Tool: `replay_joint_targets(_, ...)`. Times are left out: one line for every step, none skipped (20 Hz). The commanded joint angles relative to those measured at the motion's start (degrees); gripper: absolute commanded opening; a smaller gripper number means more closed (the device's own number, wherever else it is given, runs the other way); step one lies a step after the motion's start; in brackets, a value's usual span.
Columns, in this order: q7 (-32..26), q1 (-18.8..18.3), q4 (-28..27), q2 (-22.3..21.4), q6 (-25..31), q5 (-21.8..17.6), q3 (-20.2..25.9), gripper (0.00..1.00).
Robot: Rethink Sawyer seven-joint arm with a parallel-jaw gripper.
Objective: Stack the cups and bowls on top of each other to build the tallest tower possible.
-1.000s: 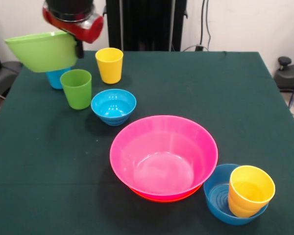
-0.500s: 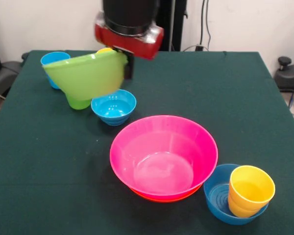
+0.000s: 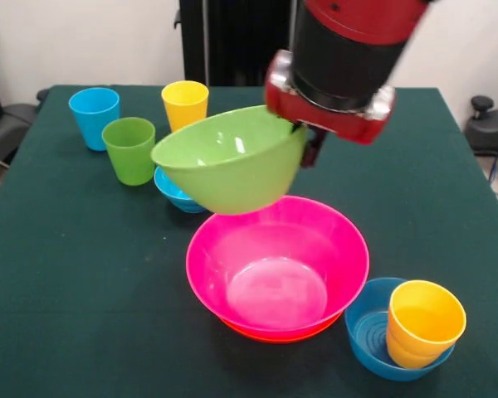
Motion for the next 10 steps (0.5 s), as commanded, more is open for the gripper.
replay_joint_targets(4.4, 3.9, -26.1, 12.6, 15.4, -6.5, 3.7, 0.0)
replay_joint_targets(4.2, 4.2, -26.7, 13.6, 15.1, -6.7, 3.6, 0.0)
replay_joint_targets(3.7, 4.7, -27.9, 15.1, 14.6, -7.7, 3.4, 0.0)
replay_joint_targets(3.8, 4.9, -28.2, 15.7, 14.2, -8.0, 3.1, 0.0)
replay_joint_targets(3.5, 5.1, -28.5, 16.6, 13.7, -8.7, 2.4, 0.0)
replay_joint_targets(3.0, 5.3, -28.4, 16.9, 13.4, -9.0, 1.7, 0.0)
replay_joint_targets(2.6, 5.4, -28.4, 17.2, 13.1, -9.3, 1.0, 0.0)
replay_joint_targets(2.3, 5.5, -27.9, 17.1, 12.4, -9.3, 0.4, 0.0)
replay_joint_targets(2.6, 5.6, -26.3, 16.8, 11.0, -9.1, -0.5, 0.0)
replay_joint_targets(2.7, 5.8, -25.4, 16.6, 10.1, -8.9, -1.1, 0.0)
